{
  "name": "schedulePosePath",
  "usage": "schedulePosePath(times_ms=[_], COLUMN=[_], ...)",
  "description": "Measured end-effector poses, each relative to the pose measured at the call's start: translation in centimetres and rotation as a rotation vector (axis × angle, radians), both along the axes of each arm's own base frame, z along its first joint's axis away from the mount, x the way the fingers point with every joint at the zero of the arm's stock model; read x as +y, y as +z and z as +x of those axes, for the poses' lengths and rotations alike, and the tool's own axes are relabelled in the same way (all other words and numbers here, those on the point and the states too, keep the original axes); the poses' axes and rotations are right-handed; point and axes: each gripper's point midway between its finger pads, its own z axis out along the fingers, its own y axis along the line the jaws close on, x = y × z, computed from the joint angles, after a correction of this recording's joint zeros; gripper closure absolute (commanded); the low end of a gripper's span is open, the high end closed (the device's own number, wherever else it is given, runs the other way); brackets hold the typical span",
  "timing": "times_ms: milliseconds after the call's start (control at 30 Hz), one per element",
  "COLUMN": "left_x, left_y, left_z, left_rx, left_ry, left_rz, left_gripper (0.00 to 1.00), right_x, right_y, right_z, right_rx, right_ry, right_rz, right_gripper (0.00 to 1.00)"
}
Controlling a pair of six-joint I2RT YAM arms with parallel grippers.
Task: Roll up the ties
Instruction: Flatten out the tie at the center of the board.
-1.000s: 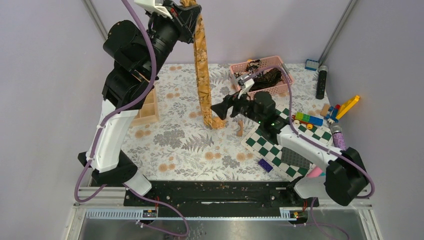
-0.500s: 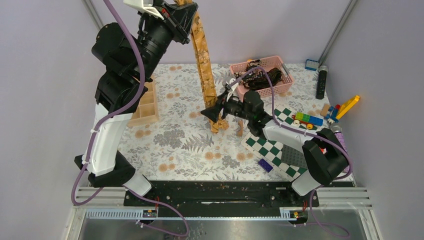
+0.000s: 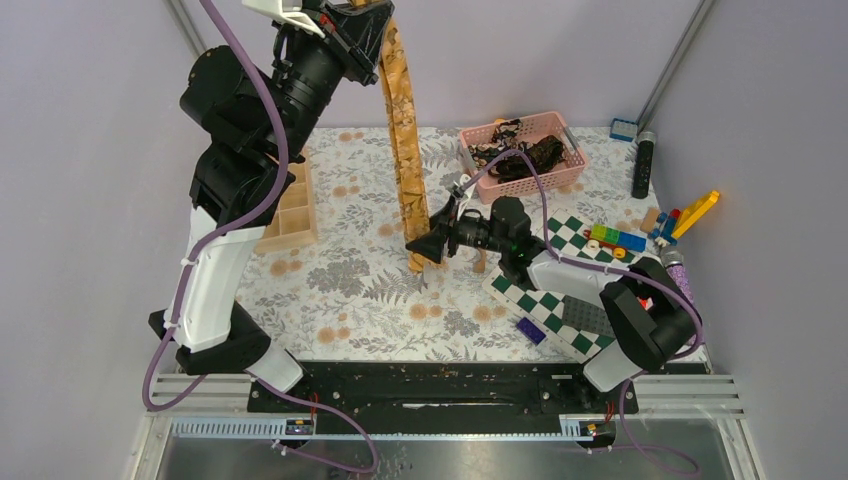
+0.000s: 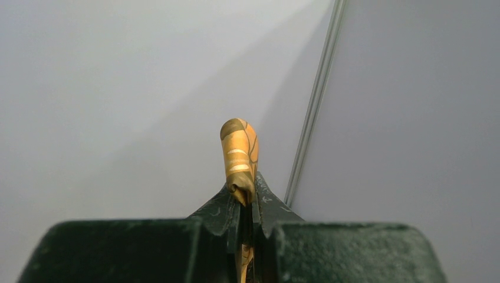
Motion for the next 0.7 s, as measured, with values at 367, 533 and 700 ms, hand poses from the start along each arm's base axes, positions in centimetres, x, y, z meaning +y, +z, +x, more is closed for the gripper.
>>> schedulePosePath(times_ms=[367, 533, 700], left_x=[0.1, 0.1, 0.1], left_y=[0.3, 0.4, 0.5], left_z=[-0.1, -0.1, -0.1], left_rx=[-0.011, -0.013, -0.015], left_ry=[0.0, 0.0, 0.001], left_rz=[-0.01, -0.011, -0.013], left_gripper=[1.0, 1.0, 1.0], right_x=[1.0, 0.9, 1.0], right_y=[-3.5, -4.7, -4.4], right_z=[1.7, 1.3, 1.4], right_rx=[0.065, 0.092, 0.086], right_ry=[-0.037, -0.036, -0.044], right_rz=[0.01, 0.016, 0.031], right_gripper=[0.4, 0.48, 0.53])
